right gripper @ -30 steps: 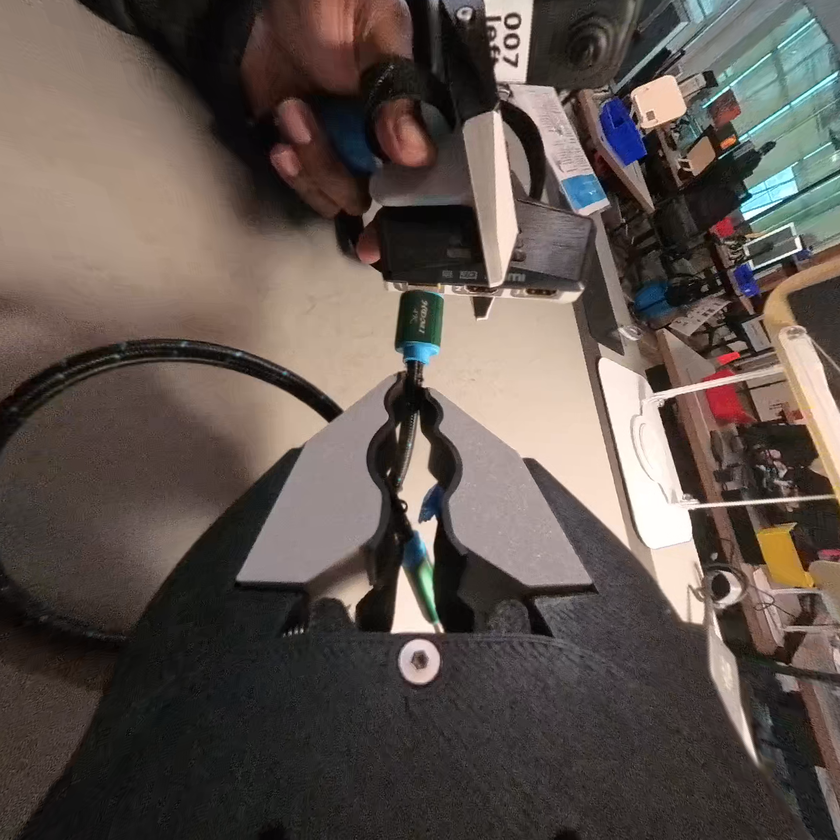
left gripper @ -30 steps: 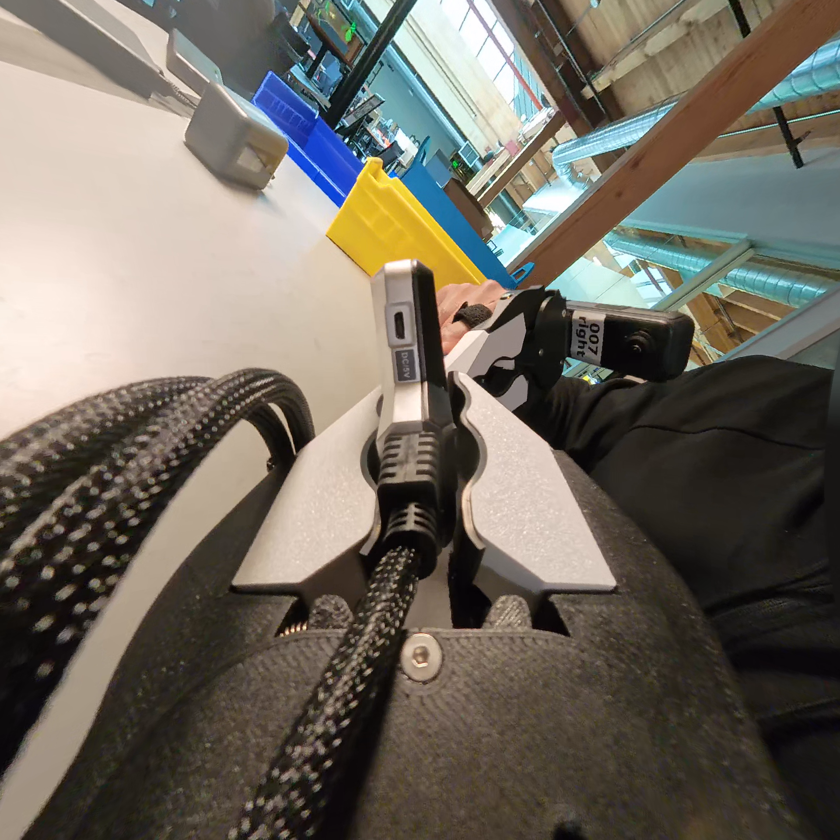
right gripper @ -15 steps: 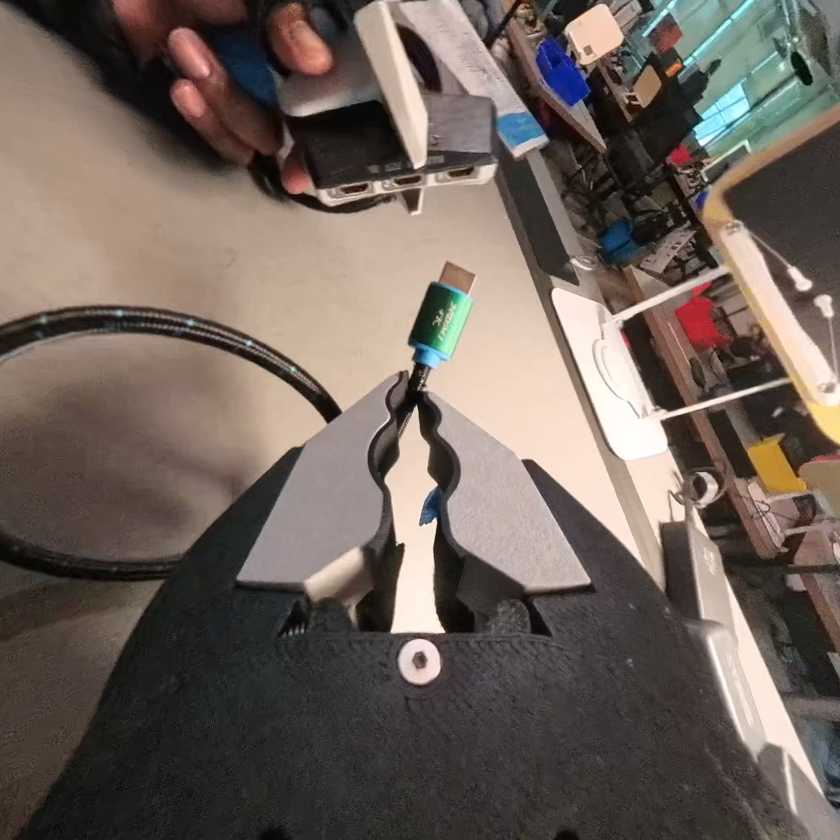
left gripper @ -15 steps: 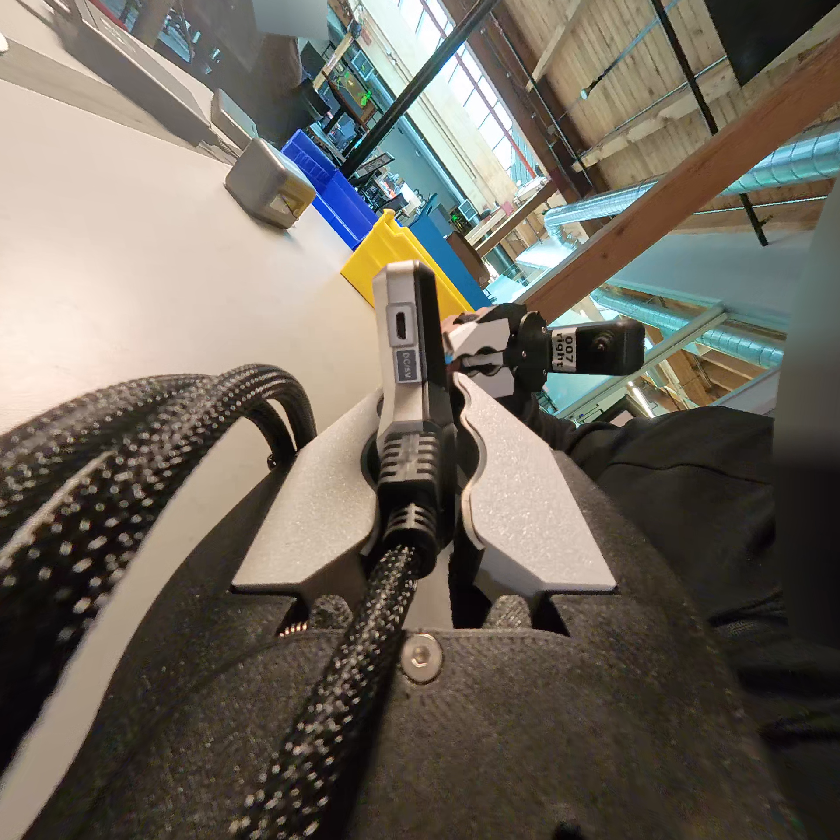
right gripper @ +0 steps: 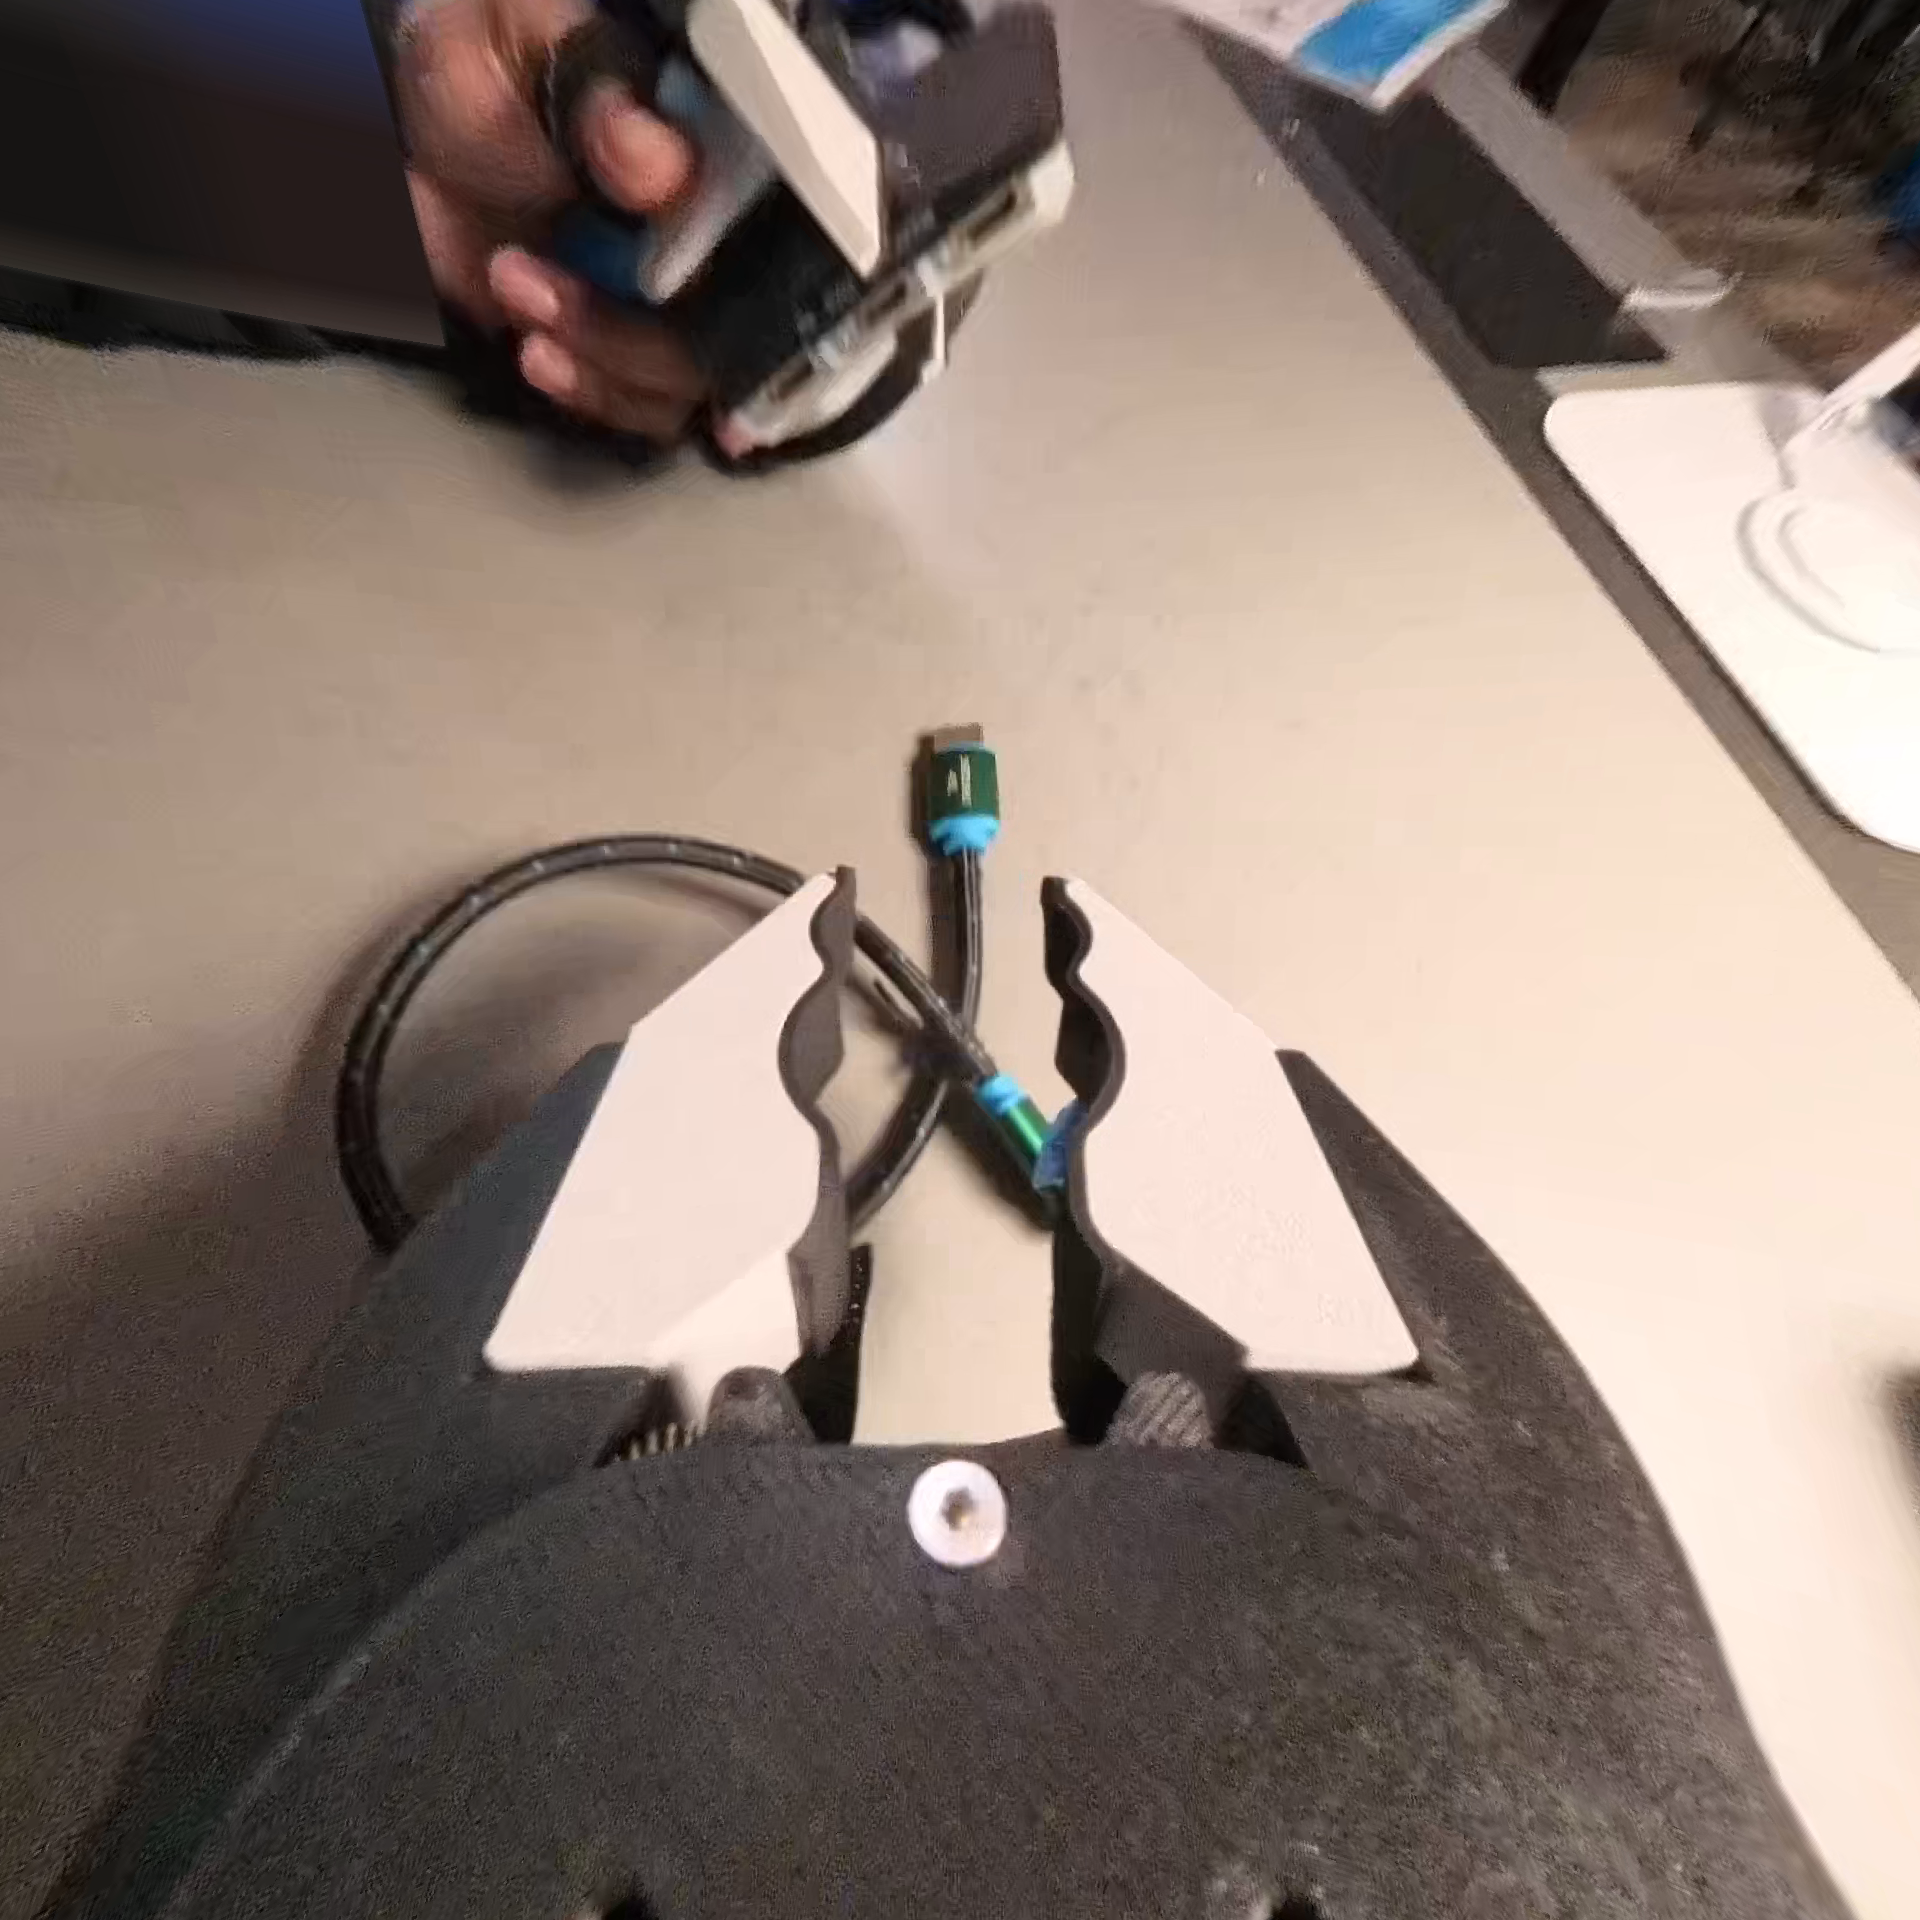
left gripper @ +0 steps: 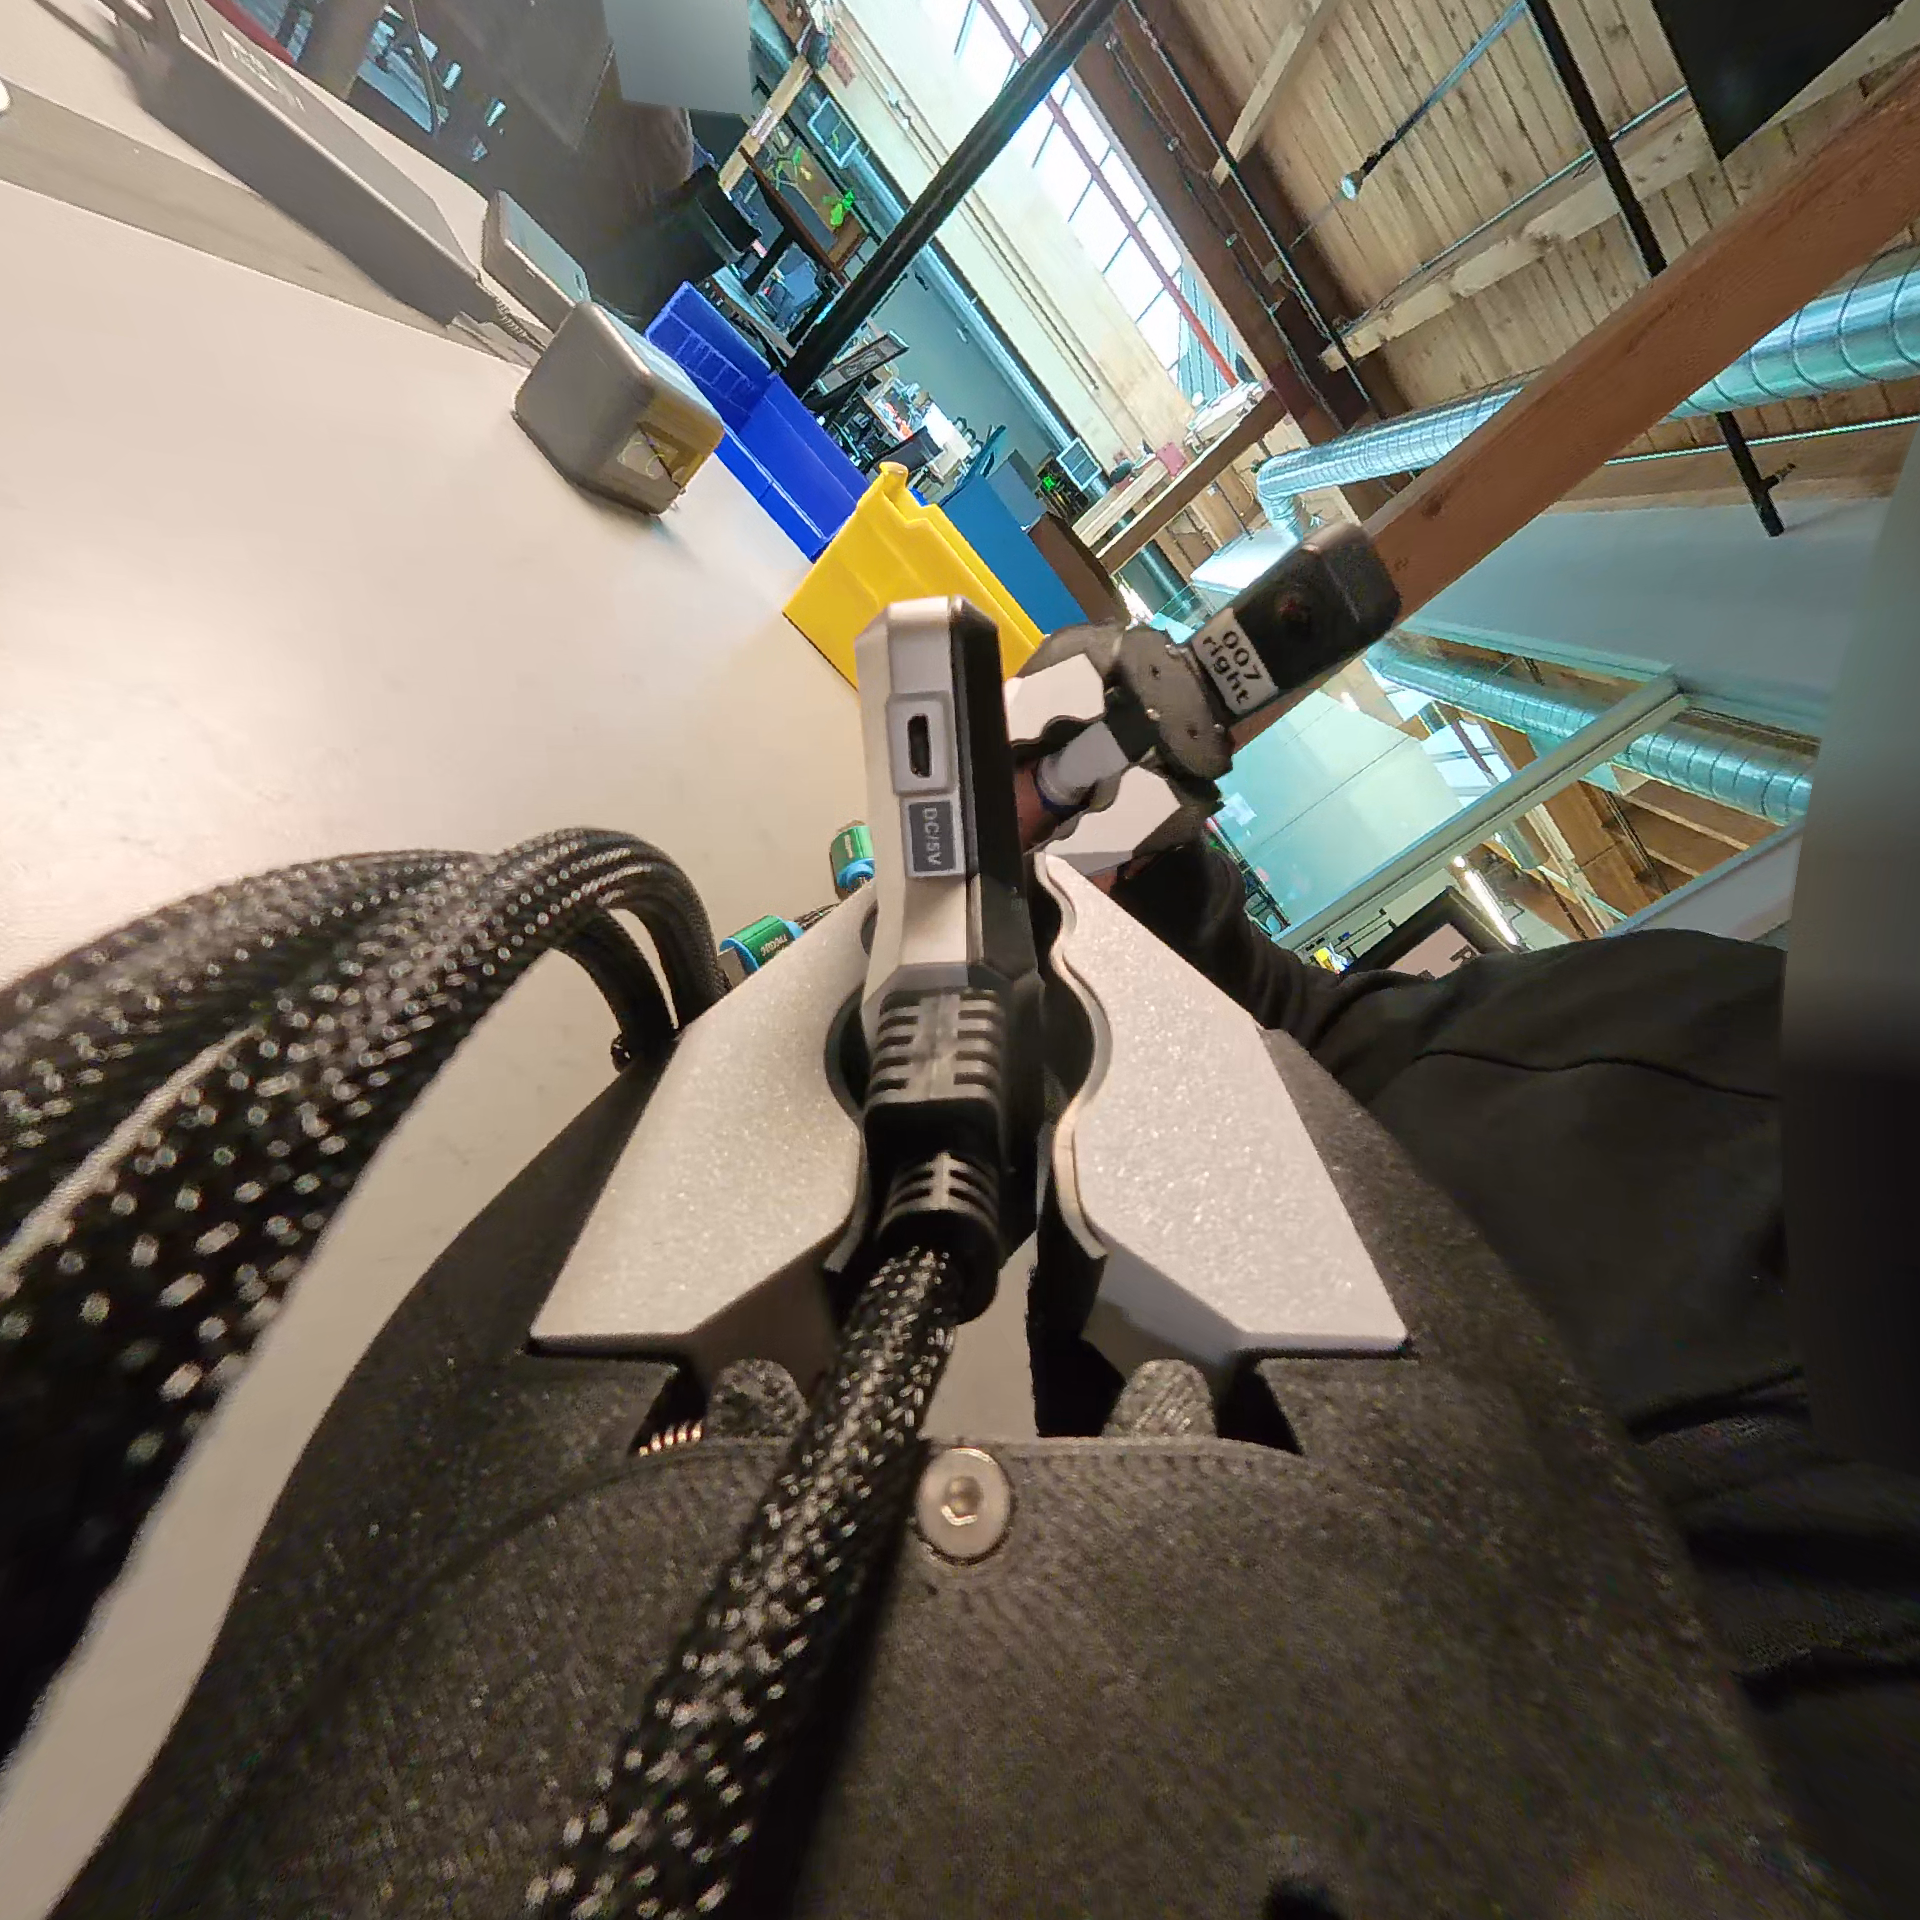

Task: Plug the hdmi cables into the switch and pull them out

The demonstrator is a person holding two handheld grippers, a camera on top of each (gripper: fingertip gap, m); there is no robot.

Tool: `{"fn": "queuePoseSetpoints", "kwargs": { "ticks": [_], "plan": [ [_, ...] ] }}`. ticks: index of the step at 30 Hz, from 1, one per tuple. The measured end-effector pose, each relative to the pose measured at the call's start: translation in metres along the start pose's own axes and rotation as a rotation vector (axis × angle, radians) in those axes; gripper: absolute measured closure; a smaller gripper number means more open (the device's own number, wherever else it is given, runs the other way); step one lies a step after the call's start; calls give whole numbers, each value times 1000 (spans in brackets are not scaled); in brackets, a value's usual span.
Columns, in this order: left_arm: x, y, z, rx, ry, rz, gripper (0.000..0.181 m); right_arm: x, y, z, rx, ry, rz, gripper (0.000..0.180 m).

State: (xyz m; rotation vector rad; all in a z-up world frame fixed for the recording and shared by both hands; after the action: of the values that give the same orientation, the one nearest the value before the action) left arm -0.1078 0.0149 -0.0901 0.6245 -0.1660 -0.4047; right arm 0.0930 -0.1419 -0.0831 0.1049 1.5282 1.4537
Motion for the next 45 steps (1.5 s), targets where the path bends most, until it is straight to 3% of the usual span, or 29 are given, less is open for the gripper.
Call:
{"fn": "queuePoseSetpoints", "kwargs": {
  "ticks": [4,8,14,17,21,26,29,35,41,45],
  "plan": [
    [1,-1,0,6,6,-9,158,20,-28,-1,-27,14,-198,127],
    [2,-1,0,9,10,-9,158,24,-25,-5,-65,4,-248,163],
    [2,-1,1,13,16,-8,158,1,-7,-21,-184,-135,-247,167],
    [2,-1,0,14,19,-7,158,-47,17,-30,-216,-286,-169,168],
    [2,-2,1,16,21,-7,158,-157,32,-30,-279,-573,-195,168],
    [3,-2,1,21,28,-7,158,-307,-12,-15,-394,-858,-434,168],
    [4,-2,0,24,38,-9,158,-354,-57,-5,-386,-877,-586,168],
    [4,-1,-1,25,59,8,158,-334,-134,1,-346,-626,-830,168],
    [3,0,-2,20,63,17,158,-297,-165,12,-292,-458,-910,165],
    [3,0,-1,22,61,16,158,-304,-166,21,-161,-443,-941,148]
  ]
}}
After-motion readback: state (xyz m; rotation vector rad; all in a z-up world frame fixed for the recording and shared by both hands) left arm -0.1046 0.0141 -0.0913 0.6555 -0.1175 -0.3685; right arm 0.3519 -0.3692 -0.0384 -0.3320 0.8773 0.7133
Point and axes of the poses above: each gripper's, where its closed fingertips meet, x out along the fingers, y out of its top, z = x × y across the jaws, the point moved 8 cm from there along -x, back along the fingers, and after that the axes turned 6 degrees about -x, right-handed, at the moved point
